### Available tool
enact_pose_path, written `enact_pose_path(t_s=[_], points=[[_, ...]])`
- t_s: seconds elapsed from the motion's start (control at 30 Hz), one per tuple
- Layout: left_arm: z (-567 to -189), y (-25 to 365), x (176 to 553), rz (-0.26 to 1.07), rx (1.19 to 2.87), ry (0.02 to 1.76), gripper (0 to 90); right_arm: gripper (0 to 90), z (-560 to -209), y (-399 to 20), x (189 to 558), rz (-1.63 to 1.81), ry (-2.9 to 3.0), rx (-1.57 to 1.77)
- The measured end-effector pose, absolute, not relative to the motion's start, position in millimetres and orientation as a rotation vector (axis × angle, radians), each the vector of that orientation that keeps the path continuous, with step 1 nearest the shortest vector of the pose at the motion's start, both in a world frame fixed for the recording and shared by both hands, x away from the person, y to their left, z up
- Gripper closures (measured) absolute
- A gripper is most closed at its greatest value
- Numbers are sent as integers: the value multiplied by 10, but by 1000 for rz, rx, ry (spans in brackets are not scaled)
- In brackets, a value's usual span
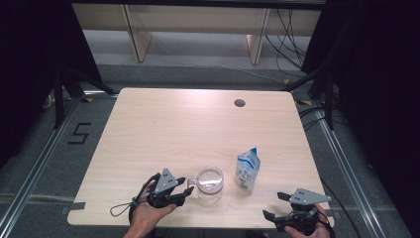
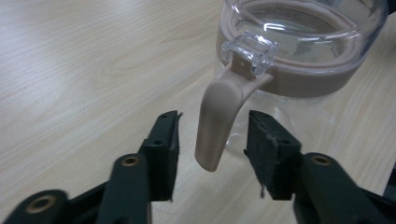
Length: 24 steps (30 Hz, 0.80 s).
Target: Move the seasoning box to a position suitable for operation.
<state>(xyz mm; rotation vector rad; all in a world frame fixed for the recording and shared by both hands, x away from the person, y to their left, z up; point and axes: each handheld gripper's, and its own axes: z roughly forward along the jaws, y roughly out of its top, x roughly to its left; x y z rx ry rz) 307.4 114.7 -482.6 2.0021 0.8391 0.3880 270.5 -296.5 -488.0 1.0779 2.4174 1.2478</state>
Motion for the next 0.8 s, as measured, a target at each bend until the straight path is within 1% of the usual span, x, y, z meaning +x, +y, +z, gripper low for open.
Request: enact_pose_path(t_s=[0.03, 0.07, 0.1, 0.17, 0.3, 0.37, 0.47, 0.63, 0.7, 0.8], points=[[-4826, 1151, 3057, 382, 1987, 837, 497, 167, -4873, -2956, 2699, 1259, 2435, 1059], [-4813, 1173, 3037, 385, 2004, 834, 497, 167, -4873, -2956, 2699, 1259, 2435, 1059], [-4817, 1170, 3019, 369, 1974, 840, 470, 175, -4872, -2941, 2689, 1271, 2450, 1054], [-4793, 1191, 2972, 355, 1964, 853, 458, 181, -4862, -2940, 2676, 1241, 2421, 1036], [-4747, 1247, 2941, 341, 1951, 848, 384, 200, -4856, -2884, 2648, 1290, 2431, 1030], [-4729, 1266, 2923, 339, 1945, 859, 370, 208, -4845, -2871, 2636, 1291, 2415, 1024], [-4728, 1265, 2901, 300, 1917, 879, 346, 219, -4845, -2843, 2632, 1294, 2422, 1002], [-4720, 1291, 2881, 296, 1915, 900, 330, 231, -4846, -2803, 2595, 1312, 2425, 1039], [-4720, 1306, 2878, 289, 1907, 891, 325, 241, -4848, -2801, 2622, 1333, 2435, 981], [-4712, 1329, 2855, 287, 1898, 904, 317, 249, -4830, -2748, 2577, 1339, 2431, 1020]])
